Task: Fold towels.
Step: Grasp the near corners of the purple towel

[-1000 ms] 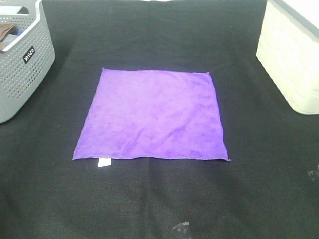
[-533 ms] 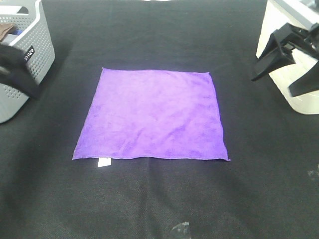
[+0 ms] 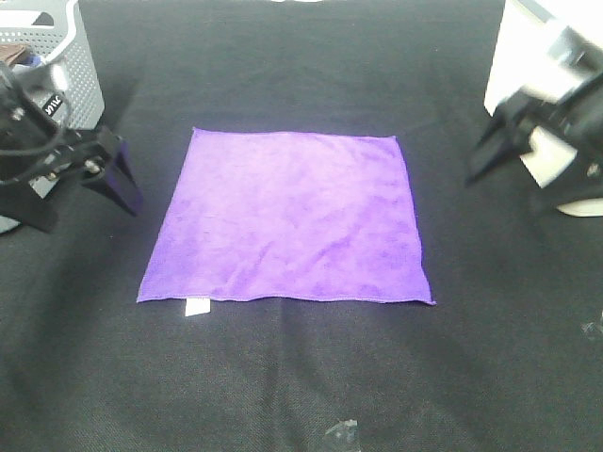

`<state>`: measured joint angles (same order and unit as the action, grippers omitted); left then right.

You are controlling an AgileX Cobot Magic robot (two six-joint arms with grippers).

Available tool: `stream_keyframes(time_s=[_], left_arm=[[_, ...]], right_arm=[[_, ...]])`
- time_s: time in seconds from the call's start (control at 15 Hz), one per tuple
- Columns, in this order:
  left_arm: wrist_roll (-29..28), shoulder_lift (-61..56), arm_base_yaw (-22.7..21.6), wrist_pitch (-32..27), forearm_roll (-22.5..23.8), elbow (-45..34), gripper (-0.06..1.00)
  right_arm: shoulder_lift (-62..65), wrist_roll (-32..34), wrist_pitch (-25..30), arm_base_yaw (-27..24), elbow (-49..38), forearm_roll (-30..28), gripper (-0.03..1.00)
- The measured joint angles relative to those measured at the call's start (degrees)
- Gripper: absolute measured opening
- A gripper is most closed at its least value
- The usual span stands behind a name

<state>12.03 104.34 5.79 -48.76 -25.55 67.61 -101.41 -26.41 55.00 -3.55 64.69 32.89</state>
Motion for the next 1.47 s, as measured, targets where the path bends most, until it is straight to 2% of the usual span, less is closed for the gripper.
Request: stream_keyframes(time_s=[0.13, 0.27, 0.53, 0.8, 1.47], left_arm=[[0.92, 4.18, 0.00, 0.00, -1.32, 1.15, 0.98], [2.69, 7.45, 0.00, -0.11, -2.92, 2.52, 0.98], [4.41, 11.92, 0.00, -0.11, -3.90, 4.47, 0.98], [5.61, 14.95, 0.00, -0.17, -4.76, 4.53, 0.98], [5.61, 16.67, 0.06, -0.63, -5.16, 5.10, 0.97]], right_arm=[[-3.72, 6.53, -1.83, 4.41, 0.00, -7.05, 0.96], [-7.79, 9.34, -5.50, 6.88, 0.00, -8.65, 0.95], [-13.81, 9.45, -7.68, 7.22, 0.00, -4.76, 0.95], [-15.30, 6.25, -9.17, 7.22, 0.06, 1.72, 0.93], [-16.16, 5.27, -9.63, 7.22, 0.52, 3.21, 0.93]])
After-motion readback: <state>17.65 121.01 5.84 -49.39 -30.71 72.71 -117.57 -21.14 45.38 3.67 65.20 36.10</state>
